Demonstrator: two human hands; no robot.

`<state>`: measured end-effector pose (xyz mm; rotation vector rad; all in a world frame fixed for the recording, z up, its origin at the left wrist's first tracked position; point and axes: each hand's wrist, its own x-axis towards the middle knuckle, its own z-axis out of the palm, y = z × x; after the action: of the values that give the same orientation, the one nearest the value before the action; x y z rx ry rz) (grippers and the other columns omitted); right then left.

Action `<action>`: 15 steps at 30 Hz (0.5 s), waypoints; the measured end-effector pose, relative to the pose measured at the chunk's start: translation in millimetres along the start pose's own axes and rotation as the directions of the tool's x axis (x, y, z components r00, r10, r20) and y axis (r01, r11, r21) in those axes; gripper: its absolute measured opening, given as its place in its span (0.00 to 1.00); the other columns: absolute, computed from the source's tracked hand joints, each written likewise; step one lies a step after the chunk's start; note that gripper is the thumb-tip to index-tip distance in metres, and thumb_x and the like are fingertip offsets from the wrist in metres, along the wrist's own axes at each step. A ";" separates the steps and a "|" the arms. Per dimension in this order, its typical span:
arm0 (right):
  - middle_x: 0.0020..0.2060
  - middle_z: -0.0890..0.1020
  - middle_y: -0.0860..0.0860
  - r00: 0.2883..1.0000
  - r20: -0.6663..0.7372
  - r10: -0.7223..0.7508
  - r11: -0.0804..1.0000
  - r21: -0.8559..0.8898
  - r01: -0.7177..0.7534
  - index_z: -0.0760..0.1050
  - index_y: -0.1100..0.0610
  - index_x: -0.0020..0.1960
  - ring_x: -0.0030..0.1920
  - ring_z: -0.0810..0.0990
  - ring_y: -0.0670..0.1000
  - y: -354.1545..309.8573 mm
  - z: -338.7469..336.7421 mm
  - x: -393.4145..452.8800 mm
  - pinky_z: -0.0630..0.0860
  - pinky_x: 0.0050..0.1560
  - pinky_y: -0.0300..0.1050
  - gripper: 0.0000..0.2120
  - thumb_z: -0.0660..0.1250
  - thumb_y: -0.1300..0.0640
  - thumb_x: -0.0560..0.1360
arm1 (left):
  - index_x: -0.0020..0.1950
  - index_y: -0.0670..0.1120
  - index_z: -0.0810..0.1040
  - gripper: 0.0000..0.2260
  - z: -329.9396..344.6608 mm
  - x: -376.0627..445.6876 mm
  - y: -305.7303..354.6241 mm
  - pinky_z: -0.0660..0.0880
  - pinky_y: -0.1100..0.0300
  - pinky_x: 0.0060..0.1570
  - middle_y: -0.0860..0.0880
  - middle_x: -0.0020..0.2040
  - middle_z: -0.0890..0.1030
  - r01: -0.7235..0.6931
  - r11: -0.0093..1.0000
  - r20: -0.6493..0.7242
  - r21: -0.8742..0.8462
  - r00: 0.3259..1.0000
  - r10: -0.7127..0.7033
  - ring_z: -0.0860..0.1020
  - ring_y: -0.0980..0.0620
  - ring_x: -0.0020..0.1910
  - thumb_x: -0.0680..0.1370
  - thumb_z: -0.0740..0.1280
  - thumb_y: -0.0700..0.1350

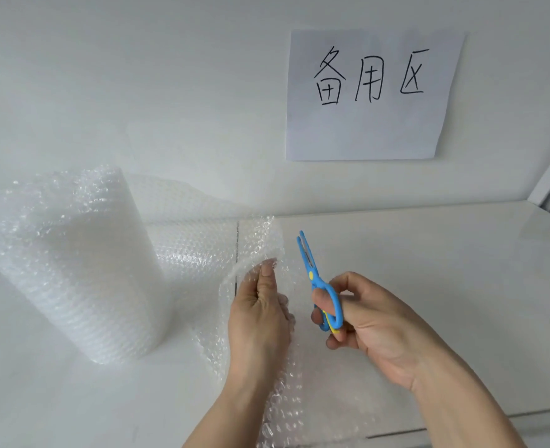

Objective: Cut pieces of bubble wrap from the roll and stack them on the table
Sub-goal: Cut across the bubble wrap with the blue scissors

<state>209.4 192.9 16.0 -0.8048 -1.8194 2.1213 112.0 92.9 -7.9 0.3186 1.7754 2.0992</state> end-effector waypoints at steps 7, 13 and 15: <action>0.34 0.81 0.53 0.989 -0.099 -0.112 0.975 -0.205 0.090 0.72 0.59 0.41 0.32 0.75 0.46 13.3 -21.1 9.2 0.71 0.32 0.40 0.10 0.74 0.59 0.72 | 0.58 0.50 0.77 0.12 -1.0 5.4 -3.6 0.66 0.65 0.19 0.45 0.33 0.68 -0.034 0.997 -0.042 0.071 0.998 0.037 0.67 0.48 0.29 0.83 0.58 0.53; 0.33 0.81 0.50 0.970 -0.163 -0.181 0.919 -0.378 0.107 0.70 0.57 0.38 0.33 0.77 0.46 17.3 -60.0 3.7 0.74 0.36 0.44 0.13 0.73 0.57 0.73 | 0.55 0.51 0.76 0.09 0.0 8.0 -1.0 0.65 0.65 0.19 0.44 0.33 0.67 -0.095 0.984 -0.056 0.148 0.993 0.104 0.66 0.48 0.30 0.83 0.59 0.52; 0.29 0.81 0.43 0.948 -0.230 -0.219 0.857 -0.511 0.074 0.69 0.56 0.36 0.34 0.78 0.49 20.3 -73.6 2.9 0.72 0.37 0.45 0.14 0.73 0.55 0.73 | 0.56 0.48 0.75 0.11 1.3 11.4 -2.1 0.65 0.66 0.19 0.43 0.33 0.67 -0.125 0.974 -0.064 0.188 0.988 0.139 0.66 0.48 0.28 0.83 0.59 0.53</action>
<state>250.5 251.9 -9.9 -0.9762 -2.2070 1.3627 102.5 99.2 -10.4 0.4212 2.0509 2.0651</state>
